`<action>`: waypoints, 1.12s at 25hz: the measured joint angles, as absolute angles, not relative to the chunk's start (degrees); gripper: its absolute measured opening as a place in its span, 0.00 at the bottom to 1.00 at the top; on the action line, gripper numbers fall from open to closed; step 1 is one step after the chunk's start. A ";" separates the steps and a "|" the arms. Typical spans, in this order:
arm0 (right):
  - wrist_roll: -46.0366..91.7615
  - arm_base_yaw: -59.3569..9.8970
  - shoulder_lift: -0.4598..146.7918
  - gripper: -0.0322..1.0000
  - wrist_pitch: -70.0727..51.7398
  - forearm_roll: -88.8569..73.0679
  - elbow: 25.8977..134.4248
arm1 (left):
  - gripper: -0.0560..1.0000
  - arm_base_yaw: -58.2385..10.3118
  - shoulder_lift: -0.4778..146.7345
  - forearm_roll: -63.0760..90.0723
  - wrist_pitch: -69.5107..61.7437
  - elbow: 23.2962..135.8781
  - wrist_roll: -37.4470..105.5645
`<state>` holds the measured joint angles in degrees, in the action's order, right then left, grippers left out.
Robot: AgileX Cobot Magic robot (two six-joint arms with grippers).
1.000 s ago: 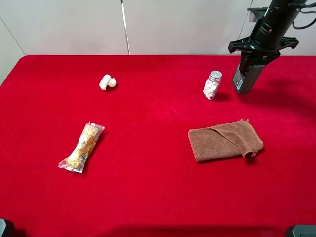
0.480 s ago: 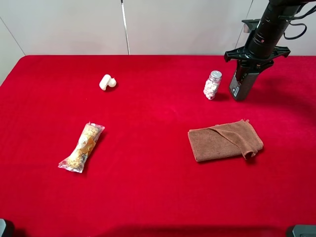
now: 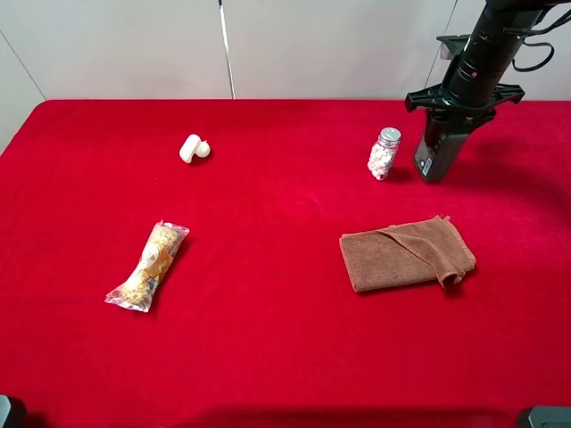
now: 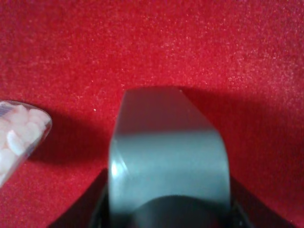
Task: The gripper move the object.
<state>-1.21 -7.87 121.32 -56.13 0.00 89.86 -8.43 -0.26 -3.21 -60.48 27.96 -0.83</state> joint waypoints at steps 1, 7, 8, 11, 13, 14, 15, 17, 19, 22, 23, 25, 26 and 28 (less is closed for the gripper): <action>-1.21 -7.87 121.32 0.51 -56.13 0.00 89.86 | 0.96 -8.43 -0.26 -3.21 -60.48 27.96 -0.83; -1.21 -7.87 121.27 0.69 -56.19 0.00 89.86 | 0.96 -8.43 -0.26 -3.21 -60.48 27.96 -0.83; -1.21 -7.87 121.27 0.70 -56.25 0.00 89.86 | 0.96 -8.43 -0.26 -3.21 -60.48 27.96 -0.83; -1.21 -7.87 121.13 0.70 -56.48 0.00 89.86 | 0.96 -8.43 -0.26 -3.21 -60.48 27.96 -0.83; -1.21 -7.87 120.65 0.70 -56.65 0.00 89.86 | 0.96 -8.43 -0.26 -3.21 -60.48 27.96 -0.83; -1.21 -7.87 120.22 0.70 -56.82 0.00 89.86 | 0.96 -8.43 -0.26 -3.21 -60.48 27.96 -0.83; -1.21 -7.87 119.64 0.70 -57.19 0.00 89.86 | 0.96 -8.43 -0.26 -3.21 -60.48 27.96 -0.83; -1.21 -7.87 118.45 0.70 -57.96 0.00 89.86 | 0.96 -8.43 -0.26 -3.21 -60.48 27.96 -0.83; -1.21 -7.87 117.04 0.70 -59.02 0.00 89.86 | 0.96 -8.43 -0.26 -3.21 -60.48 27.96 -0.83; -1.21 -7.87 114.71 0.70 -60.97 0.00 89.92 | 0.96 -8.43 -0.26 -3.21 -60.48 27.96 -0.83; -1.21 -7.87 113.84 0.70 -61.71 0.00 89.92 | 0.96 -8.43 -0.26 -3.21 -60.48 27.96 -0.83; -1.21 -7.87 111.62 0.70 -63.06 0.00 89.92 | 0.96 -8.43 -0.26 -3.21 -60.48 27.96 -0.83; -1.21 -7.87 110.44 0.70 -63.97 0.00 89.92 | 0.96 -8.43 -0.26 -3.21 -60.48 27.96 -0.83; -1.21 -7.92 108.21 0.70 -65.70 0.00 89.92 | 0.96 -8.43 -0.26 -3.21 -60.48 27.96 -0.83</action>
<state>-1.21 -7.92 108.21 -65.70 0.00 89.92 -8.43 -0.26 -3.21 -60.48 27.96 -0.83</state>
